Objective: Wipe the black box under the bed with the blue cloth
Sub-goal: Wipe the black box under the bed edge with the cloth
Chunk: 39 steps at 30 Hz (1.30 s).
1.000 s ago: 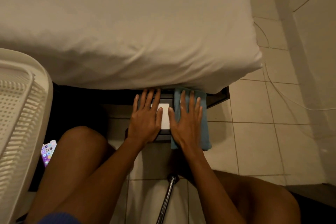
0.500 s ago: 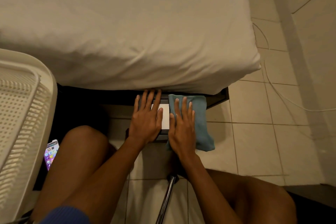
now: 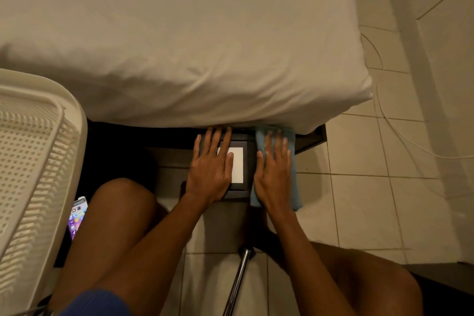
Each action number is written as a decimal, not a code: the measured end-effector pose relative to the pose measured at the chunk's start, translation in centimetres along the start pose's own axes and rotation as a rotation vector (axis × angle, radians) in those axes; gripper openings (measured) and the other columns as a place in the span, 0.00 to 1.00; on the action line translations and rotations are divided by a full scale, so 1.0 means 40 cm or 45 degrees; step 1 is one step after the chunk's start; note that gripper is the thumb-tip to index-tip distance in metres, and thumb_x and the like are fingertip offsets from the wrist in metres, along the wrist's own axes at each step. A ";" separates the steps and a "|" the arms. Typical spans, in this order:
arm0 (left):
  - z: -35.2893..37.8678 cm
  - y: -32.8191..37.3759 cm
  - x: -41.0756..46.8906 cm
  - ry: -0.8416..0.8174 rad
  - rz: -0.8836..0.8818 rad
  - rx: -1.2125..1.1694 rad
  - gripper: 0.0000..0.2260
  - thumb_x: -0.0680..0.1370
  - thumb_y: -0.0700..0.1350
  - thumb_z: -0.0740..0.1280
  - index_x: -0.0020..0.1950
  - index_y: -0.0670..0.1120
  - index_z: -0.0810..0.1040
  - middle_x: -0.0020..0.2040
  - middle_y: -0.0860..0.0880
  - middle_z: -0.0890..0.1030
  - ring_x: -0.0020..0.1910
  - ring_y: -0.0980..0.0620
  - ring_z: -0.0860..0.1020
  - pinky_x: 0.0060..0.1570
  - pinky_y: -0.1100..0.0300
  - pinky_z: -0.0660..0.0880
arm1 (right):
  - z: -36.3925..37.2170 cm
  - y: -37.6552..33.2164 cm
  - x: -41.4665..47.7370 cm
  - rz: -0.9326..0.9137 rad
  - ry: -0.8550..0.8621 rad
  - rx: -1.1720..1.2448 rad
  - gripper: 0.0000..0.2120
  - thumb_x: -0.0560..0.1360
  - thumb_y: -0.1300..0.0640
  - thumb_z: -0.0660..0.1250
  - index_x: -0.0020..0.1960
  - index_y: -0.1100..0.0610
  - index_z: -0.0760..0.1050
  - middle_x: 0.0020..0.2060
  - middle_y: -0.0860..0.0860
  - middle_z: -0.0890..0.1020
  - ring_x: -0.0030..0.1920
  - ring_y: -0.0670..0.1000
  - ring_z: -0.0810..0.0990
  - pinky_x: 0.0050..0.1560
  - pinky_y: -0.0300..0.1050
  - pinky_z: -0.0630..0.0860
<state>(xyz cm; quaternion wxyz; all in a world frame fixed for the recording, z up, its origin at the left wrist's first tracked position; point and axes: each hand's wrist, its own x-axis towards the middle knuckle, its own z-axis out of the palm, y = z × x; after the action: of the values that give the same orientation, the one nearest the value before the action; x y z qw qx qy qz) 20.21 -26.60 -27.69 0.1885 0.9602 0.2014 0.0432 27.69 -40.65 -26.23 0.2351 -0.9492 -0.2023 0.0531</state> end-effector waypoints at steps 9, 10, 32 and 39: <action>0.005 -0.002 0.001 -0.008 0.008 0.020 0.26 0.84 0.53 0.49 0.82 0.49 0.50 0.81 0.47 0.56 0.81 0.48 0.50 0.79 0.46 0.46 | -0.001 0.014 0.001 -0.087 -0.081 0.032 0.26 0.82 0.46 0.46 0.79 0.50 0.49 0.79 0.50 0.51 0.78 0.48 0.44 0.77 0.55 0.48; 0.004 -0.001 0.002 -0.007 0.007 0.018 0.26 0.84 0.52 0.49 0.82 0.49 0.50 0.81 0.47 0.56 0.81 0.48 0.50 0.79 0.46 0.46 | -0.008 0.027 0.004 -0.033 -0.047 0.049 0.26 0.82 0.46 0.45 0.79 0.50 0.49 0.79 0.50 0.52 0.78 0.49 0.45 0.77 0.56 0.49; -0.004 0.006 0.003 0.006 0.004 0.033 0.26 0.83 0.52 0.49 0.81 0.48 0.53 0.80 0.46 0.60 0.80 0.47 0.54 0.79 0.46 0.47 | 0.000 -0.005 -0.049 0.176 0.106 0.098 0.26 0.82 0.46 0.47 0.78 0.51 0.52 0.78 0.51 0.53 0.78 0.51 0.46 0.77 0.56 0.49; -0.002 0.005 0.009 0.026 0.005 0.024 0.25 0.83 0.51 0.51 0.81 0.48 0.55 0.79 0.46 0.62 0.80 0.46 0.56 0.79 0.45 0.49 | -0.007 0.016 0.013 0.061 0.034 0.099 0.24 0.83 0.49 0.49 0.78 0.49 0.53 0.78 0.52 0.55 0.78 0.50 0.49 0.76 0.58 0.51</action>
<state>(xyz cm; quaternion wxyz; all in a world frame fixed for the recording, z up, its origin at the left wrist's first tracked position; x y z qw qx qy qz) 20.60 -26.60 -27.55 0.1775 0.9618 0.2019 0.0514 28.44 -41.09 -26.28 0.2731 -0.9446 -0.1741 0.0537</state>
